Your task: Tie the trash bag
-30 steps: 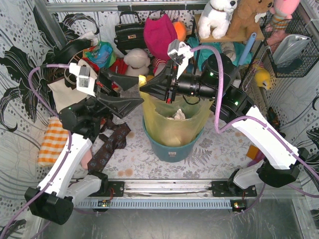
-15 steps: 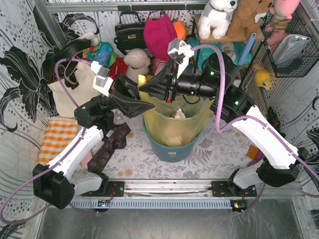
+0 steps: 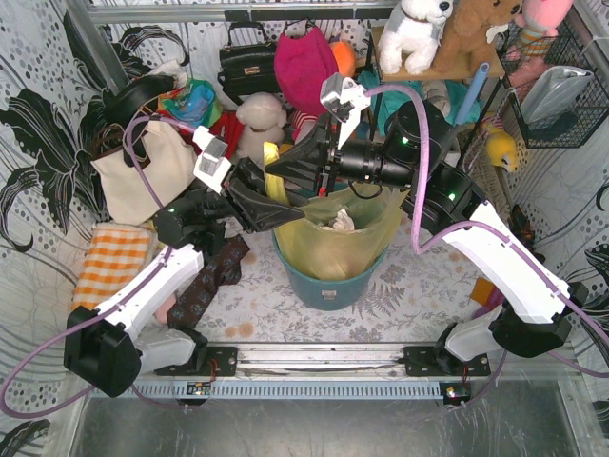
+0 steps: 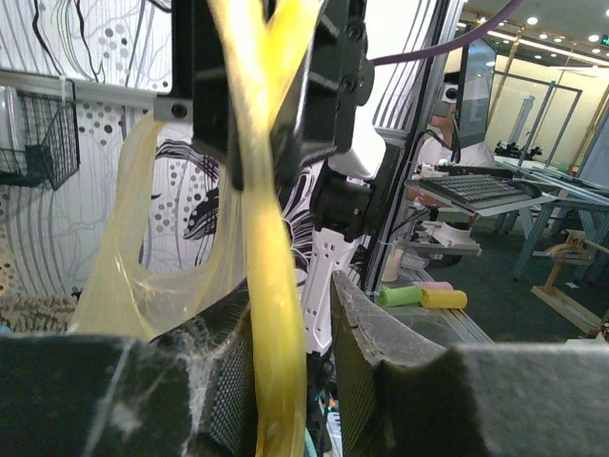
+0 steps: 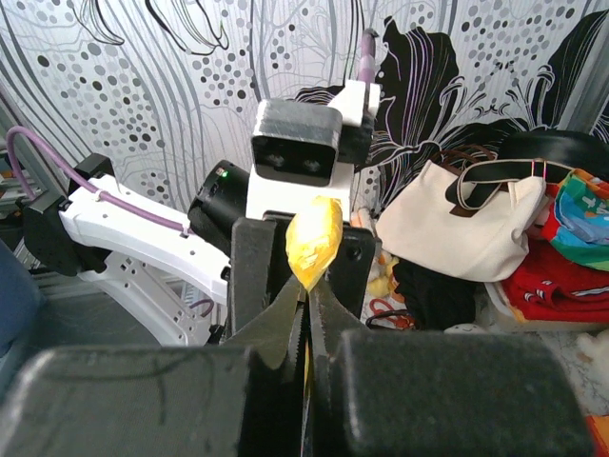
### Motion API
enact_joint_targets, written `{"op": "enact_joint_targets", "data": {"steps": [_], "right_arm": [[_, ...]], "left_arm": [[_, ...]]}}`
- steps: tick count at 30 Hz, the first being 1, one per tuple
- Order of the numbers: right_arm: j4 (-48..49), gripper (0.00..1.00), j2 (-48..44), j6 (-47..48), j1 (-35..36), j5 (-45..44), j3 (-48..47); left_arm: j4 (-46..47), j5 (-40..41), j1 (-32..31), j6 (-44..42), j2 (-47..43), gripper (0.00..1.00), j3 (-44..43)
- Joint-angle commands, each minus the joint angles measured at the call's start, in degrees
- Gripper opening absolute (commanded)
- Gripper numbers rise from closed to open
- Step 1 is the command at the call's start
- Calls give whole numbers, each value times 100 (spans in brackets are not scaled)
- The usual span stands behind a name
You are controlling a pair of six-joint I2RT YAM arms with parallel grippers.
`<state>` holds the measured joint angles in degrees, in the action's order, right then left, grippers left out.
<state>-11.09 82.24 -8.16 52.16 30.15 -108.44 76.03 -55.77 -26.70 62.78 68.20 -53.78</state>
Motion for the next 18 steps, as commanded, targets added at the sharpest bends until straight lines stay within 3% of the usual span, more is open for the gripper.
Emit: {"op": "enact_joint_targets", "data": {"steps": [1,18], "right_arm": [[369,0,-17,-111,26,-118,-176],[516,0,-290,-78,23,-351,163]], "left_arm": [[447,-51,-68,111,32,36,200],[782,114,-315,243,347,24,731]]}}
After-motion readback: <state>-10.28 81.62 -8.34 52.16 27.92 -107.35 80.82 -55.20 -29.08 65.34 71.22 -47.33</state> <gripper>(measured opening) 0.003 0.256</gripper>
